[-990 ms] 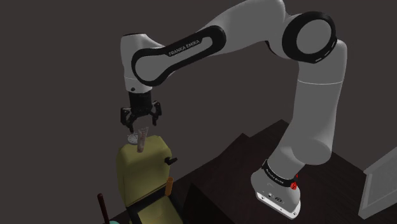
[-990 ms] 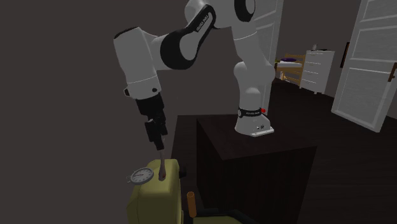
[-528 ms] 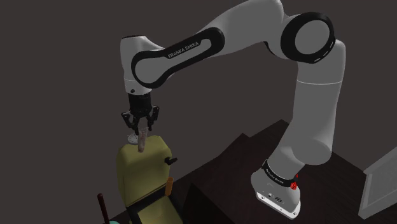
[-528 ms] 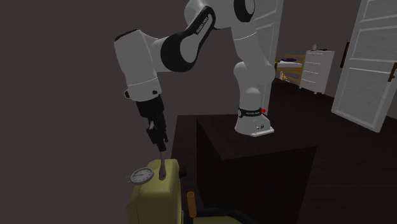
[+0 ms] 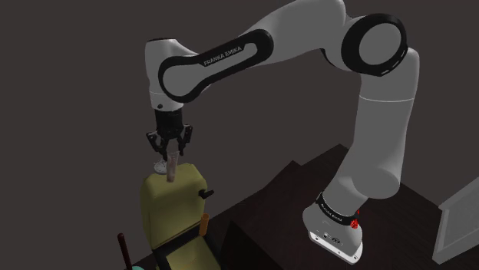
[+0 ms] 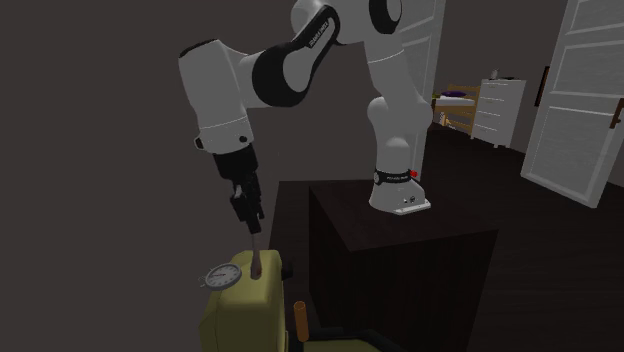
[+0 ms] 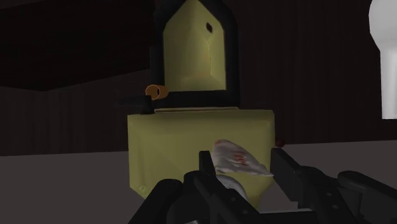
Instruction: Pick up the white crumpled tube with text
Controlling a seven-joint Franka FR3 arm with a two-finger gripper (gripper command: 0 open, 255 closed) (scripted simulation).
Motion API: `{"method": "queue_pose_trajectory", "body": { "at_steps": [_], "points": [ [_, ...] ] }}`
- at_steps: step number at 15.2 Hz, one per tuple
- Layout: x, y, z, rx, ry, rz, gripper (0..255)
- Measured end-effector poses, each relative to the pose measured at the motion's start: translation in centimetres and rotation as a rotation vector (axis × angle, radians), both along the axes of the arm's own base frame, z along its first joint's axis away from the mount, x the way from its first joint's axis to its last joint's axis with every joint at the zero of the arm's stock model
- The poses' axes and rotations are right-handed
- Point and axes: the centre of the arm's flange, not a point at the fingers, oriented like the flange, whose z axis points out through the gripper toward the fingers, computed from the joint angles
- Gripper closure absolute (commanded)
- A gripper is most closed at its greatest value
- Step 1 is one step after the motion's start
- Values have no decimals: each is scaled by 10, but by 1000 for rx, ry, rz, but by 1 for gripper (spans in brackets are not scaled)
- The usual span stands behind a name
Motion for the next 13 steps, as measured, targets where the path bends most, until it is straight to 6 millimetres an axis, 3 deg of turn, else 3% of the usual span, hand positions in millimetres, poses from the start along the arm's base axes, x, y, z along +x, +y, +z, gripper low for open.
{"method": "queue_pose_trajectory", "body": {
  "at_steps": [13],
  "points": [
    [1,0,66,0,0,0,255]
  ]
}}
